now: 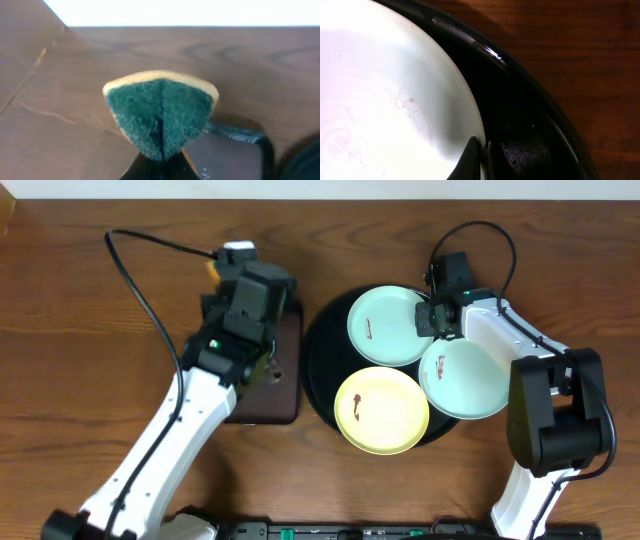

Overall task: Clean dirty plates on tray and stack at the side
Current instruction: 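Lift the sponge with the left gripper off the small tray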

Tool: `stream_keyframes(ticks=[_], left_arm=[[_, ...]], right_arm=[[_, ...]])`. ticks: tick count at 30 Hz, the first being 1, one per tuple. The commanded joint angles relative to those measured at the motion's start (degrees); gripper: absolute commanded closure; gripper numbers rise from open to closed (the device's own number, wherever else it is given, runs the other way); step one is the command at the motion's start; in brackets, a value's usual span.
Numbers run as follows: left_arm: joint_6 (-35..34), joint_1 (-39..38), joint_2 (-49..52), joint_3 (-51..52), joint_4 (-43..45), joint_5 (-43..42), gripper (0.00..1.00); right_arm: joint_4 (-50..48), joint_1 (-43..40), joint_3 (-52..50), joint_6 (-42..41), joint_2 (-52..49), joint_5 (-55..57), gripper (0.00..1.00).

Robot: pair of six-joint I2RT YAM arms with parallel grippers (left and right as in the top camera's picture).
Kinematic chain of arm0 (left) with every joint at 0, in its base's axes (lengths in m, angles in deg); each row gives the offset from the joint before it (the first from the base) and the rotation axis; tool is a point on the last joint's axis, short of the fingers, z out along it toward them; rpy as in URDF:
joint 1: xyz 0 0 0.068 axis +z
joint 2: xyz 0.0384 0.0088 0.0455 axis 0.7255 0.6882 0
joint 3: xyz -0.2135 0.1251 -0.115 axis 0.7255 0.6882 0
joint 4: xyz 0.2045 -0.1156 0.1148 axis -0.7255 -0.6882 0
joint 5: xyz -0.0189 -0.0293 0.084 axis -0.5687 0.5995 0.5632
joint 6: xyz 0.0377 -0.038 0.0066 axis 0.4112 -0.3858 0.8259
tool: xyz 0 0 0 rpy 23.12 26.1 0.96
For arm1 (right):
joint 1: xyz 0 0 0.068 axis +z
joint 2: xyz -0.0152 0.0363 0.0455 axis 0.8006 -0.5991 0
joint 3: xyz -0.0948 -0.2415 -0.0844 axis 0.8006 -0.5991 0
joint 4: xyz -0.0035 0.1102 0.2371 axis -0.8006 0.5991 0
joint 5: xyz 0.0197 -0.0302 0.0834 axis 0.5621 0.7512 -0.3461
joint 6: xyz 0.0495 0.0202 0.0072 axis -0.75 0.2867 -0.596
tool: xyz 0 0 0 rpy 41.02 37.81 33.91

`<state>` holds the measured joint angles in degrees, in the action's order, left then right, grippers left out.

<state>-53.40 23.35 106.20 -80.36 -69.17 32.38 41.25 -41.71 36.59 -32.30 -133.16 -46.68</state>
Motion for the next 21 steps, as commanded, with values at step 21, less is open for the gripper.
stream_keyframes(ticks=[21], left_arm=[[1.22,4.37,4.83,-7.28,-8.98,-15.85,0.93]], right_arm=[[0.02,-0.57,0.57,1.07,-0.46,2.32,0.99]])
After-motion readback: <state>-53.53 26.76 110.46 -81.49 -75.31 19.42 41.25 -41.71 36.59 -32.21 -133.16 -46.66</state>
